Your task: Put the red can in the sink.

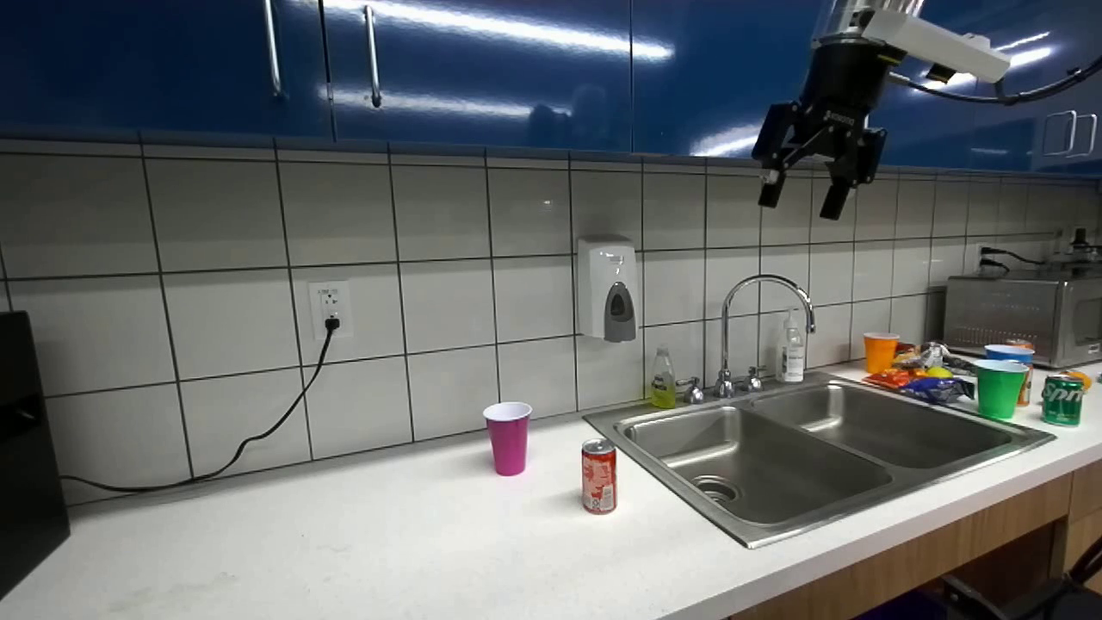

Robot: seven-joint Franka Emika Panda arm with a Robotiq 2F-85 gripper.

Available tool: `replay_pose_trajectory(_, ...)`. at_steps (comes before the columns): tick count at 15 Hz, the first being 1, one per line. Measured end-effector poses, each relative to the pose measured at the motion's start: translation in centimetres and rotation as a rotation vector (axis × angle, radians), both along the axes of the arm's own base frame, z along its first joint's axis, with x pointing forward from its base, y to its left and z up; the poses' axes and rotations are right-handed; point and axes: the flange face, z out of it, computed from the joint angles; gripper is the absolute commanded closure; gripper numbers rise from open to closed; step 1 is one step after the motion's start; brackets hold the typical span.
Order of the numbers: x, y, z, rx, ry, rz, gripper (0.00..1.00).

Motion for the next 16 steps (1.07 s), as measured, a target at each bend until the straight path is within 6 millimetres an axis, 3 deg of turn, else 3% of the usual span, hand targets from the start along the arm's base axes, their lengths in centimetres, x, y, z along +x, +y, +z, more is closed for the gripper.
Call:
replay_pose_trajectory(6, 0.1, 0.0, -0.7, 0.000, 0.016, 0.001, 0.00)
replay_pose_trajectory(16, 2.3, 0.7, -8.6, -0.011, 0.098, 0.000, 0.00)
